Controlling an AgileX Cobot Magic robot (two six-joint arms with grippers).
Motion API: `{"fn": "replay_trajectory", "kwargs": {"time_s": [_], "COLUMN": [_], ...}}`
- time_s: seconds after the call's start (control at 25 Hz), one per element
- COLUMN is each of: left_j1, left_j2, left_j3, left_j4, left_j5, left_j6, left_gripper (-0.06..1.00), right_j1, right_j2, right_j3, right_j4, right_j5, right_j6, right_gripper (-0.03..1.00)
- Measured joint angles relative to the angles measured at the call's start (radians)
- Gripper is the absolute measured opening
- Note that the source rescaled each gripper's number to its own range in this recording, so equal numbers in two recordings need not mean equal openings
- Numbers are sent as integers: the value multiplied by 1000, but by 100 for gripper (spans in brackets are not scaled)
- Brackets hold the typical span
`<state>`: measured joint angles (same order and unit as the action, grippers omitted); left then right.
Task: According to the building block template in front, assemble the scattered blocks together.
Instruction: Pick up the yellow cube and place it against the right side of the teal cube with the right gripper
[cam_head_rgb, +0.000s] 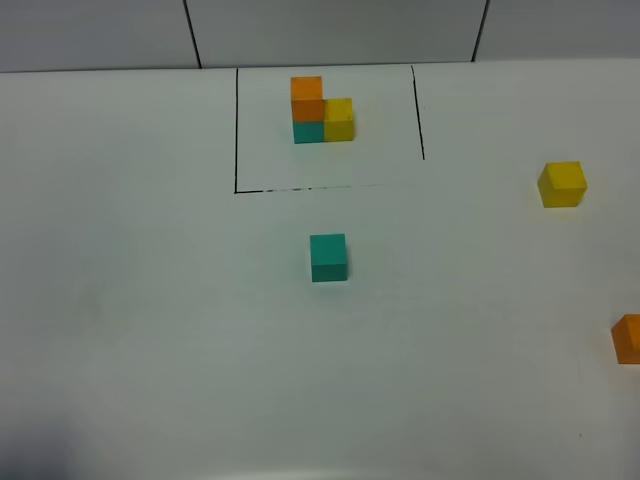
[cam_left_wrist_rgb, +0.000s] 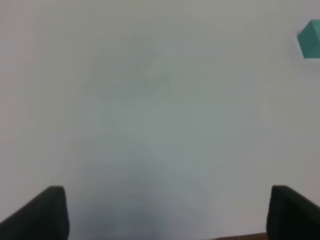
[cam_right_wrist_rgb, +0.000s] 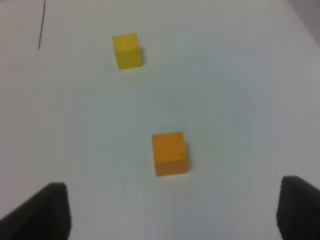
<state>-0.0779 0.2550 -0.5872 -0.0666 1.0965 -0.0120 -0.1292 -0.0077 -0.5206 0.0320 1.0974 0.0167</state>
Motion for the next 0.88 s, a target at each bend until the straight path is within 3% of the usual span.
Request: {"fn": "replay_trajectory", "kwargs": {"time_s": [0.28, 0.88], "left_j1": [0, 0], "left_j2": [-98, -260], "left_j3": [71, 80], "left_j4": [-16, -29], "left_j5": [-8, -7], "left_j6": [31, 54], "left_gripper": [83, 83], "right_j1": [0, 0], "right_j2": [0, 0], "right_j3": [0, 0], "right_j4": [1, 4], "right_j5": [-2, -2], "right_j6": [0, 0], "right_gripper": [69, 69]}}
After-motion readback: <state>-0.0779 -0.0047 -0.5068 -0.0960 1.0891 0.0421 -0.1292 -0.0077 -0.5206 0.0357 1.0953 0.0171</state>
